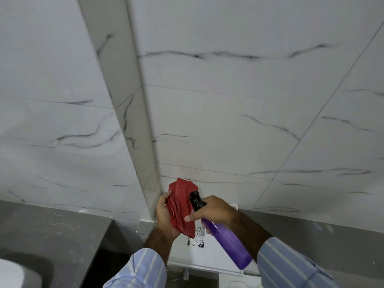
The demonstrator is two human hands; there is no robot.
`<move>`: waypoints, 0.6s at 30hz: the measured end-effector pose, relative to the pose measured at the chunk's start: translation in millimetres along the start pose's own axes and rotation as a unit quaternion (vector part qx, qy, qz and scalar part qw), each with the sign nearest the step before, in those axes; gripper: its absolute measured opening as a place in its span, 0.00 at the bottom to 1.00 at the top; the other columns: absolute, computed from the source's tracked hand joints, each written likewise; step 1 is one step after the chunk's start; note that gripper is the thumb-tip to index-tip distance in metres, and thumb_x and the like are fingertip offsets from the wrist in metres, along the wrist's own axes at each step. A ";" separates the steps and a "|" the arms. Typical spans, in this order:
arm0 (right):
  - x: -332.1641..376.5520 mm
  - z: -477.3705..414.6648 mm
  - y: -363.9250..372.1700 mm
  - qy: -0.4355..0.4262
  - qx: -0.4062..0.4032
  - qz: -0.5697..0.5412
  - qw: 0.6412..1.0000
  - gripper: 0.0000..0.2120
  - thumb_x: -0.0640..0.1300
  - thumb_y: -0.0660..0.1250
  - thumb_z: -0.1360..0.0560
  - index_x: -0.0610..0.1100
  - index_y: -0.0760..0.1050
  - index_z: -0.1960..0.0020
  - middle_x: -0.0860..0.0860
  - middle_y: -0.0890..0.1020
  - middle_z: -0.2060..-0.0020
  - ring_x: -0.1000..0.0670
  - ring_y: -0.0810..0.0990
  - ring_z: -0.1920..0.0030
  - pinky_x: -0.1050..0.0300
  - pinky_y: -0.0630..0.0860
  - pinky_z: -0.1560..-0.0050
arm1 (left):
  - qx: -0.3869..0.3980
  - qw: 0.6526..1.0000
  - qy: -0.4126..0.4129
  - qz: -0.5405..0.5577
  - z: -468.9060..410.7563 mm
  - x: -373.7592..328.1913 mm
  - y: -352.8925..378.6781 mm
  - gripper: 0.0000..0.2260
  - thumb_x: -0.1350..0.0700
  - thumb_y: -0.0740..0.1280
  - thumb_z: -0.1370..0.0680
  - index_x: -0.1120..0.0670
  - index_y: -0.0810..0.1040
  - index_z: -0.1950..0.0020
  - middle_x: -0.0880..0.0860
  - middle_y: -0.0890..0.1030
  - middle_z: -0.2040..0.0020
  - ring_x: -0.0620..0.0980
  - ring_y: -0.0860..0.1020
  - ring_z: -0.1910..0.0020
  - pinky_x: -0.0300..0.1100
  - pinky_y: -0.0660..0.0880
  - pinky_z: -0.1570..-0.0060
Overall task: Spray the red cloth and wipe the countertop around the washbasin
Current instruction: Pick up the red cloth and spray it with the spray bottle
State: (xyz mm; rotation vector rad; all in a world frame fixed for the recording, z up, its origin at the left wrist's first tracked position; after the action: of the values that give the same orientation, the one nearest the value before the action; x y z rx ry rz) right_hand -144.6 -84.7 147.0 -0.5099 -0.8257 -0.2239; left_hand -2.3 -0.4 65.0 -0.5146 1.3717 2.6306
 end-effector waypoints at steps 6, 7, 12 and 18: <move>7.9 0.6 5.9 0.024 -0.060 0.019 0.998 0.20 0.55 0.86 0.41 0.44 0.80 0.63 0.47 0.84 0.74 0.49 0.80 0.77 0.60 0.78 0.73 | 0.006 1.000 -0.006 -0.001 0.6 -5.7 1.4 0.26 0.44 0.64 0.23 0.63 0.85 0.37 0.65 0.86 0.44 0.63 0.86 0.49 0.56 0.83 0.45; 9.5 -0.6 4.1 0.023 -0.066 0.014 0.997 0.21 0.56 0.86 0.42 0.44 0.80 0.63 0.47 0.84 0.73 0.48 0.80 0.77 0.60 0.78 0.72 | 0.007 1.000 -0.007 -0.001 0.8 -6.4 1.2 0.27 0.44 0.64 0.24 0.64 0.84 0.35 0.65 0.85 0.43 0.63 0.85 0.48 0.55 0.81 0.43; 14.9 -0.8 -2.3 0.011 -0.059 -0.001 0.998 0.23 0.58 0.86 0.42 0.44 0.79 0.63 0.46 0.83 0.73 0.47 0.80 0.76 0.58 0.77 0.71 | -0.005 1.000 -0.013 -0.003 2.7 -8.9 -1.4 0.30 0.44 0.65 0.25 0.62 0.80 0.31 0.64 0.82 0.38 0.63 0.81 0.45 0.56 0.76 0.42; 15.7 -0.6 0.2 0.007 -0.039 -0.023 0.999 0.21 0.56 0.85 0.39 0.43 0.82 0.60 0.44 0.82 0.72 0.47 0.78 0.76 0.58 0.76 0.70 | 0.004 1.000 -0.013 0.000 3.9 -7.6 -2.7 0.28 0.44 0.65 0.25 0.62 0.84 0.35 0.64 0.84 0.41 0.63 0.84 0.47 0.55 0.79 0.45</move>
State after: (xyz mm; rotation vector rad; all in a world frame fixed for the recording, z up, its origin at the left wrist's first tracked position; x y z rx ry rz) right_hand -133.7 -84.7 158.3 -0.5635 -0.8178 -0.3025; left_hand 4.6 4.6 67.7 -0.4781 1.3738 2.6204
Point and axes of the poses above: each hand's wrist, its own z-axis away from the middle knuckle, its own y-axis out of the palm, x = y × z, the point moved 1 cm from there along -z, towards the middle knuckle
